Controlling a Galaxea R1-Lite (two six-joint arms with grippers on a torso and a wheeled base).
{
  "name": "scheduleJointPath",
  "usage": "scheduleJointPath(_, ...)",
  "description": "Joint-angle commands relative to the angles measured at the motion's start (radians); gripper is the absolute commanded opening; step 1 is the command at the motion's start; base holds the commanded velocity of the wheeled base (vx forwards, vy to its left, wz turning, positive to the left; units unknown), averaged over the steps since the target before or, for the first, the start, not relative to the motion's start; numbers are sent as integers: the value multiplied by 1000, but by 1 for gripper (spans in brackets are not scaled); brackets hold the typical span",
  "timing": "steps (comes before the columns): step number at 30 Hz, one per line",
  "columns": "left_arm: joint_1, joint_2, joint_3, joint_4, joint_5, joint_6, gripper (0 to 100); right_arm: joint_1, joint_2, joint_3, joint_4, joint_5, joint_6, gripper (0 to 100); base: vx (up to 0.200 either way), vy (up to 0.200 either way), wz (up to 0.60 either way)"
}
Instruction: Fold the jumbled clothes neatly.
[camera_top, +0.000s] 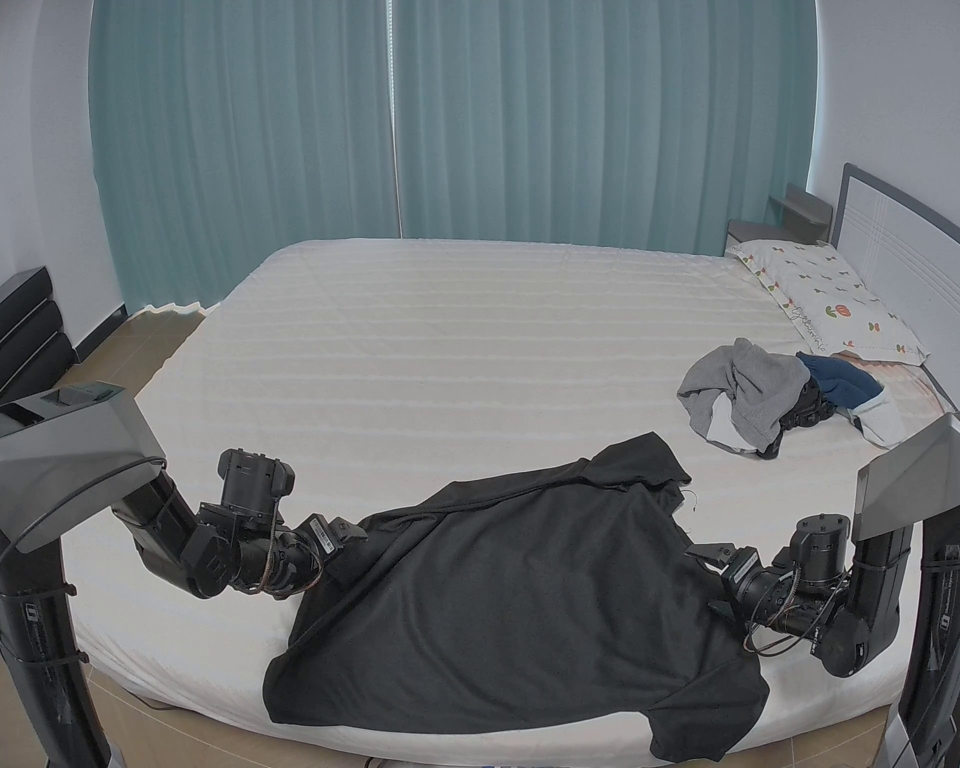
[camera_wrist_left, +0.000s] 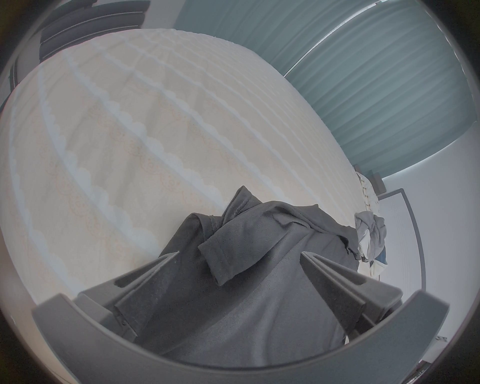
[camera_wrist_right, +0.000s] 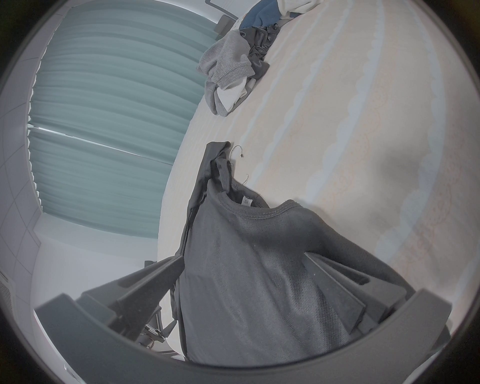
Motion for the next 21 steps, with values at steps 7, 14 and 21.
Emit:
scheduleJointPath(7, -11, 52, -68, -2, 7, -71, 100, 1, 5, -3, -13, -5, 1, 100, 0, 0, 0)
scheduleJointPath(14, -9, 65, -82, -2, 13, -71, 0, 1, 8, -5, -13, -8, 1, 100, 0, 0, 0)
scheduleJointPath(21, 23, 75, -116, 0, 37, -73, 0, 6, 11, -5, -13, -11, -1, 100, 0, 0, 0)
